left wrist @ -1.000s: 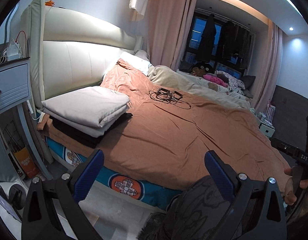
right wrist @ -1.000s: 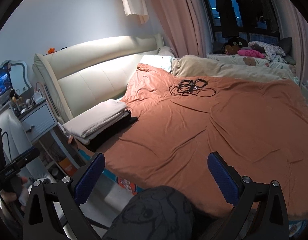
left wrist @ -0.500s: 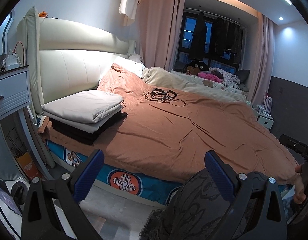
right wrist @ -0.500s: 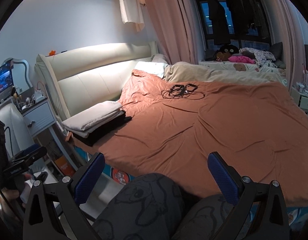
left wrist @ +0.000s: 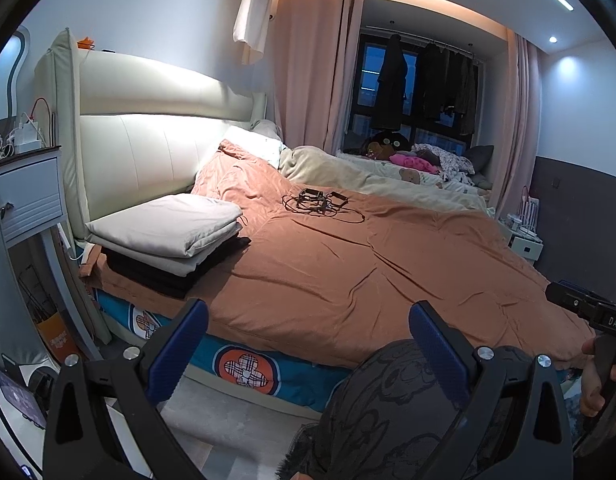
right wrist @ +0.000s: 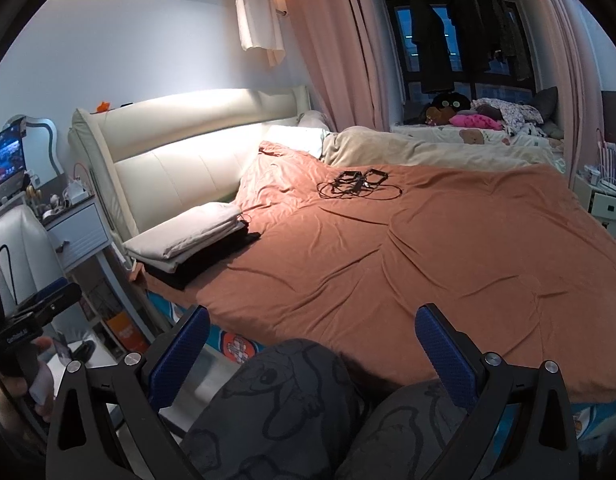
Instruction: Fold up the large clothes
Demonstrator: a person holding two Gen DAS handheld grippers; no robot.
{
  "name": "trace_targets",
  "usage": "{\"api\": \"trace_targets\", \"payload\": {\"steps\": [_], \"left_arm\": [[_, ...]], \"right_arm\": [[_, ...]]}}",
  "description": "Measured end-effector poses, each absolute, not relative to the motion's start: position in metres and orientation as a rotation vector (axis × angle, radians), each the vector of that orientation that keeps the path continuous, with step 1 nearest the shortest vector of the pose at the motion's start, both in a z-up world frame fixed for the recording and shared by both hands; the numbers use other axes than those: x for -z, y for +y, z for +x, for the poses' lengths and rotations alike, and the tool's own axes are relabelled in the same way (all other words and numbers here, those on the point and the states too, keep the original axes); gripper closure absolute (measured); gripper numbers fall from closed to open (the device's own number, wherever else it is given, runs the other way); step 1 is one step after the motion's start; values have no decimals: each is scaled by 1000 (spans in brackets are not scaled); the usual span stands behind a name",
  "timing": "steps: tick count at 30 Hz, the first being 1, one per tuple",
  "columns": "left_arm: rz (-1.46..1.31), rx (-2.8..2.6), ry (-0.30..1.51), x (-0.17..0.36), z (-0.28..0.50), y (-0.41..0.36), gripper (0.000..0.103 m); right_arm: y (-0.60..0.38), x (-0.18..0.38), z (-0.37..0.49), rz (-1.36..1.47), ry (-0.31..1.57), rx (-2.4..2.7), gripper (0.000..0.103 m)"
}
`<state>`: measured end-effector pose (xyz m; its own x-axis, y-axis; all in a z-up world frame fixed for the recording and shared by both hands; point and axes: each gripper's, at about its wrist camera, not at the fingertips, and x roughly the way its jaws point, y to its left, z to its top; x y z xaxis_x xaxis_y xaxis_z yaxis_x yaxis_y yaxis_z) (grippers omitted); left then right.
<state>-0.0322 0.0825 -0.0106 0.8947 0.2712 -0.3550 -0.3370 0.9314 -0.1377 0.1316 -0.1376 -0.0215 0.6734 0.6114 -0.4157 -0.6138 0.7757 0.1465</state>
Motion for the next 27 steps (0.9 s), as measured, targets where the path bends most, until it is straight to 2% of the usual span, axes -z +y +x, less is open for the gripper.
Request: {"api": "trace_targets", "payload": {"steps": [27], "left_arm": [[-212,-322,313,5,-47,75,0]], "right_arm": [[-142,8,111,3,437,-691,0]]}}
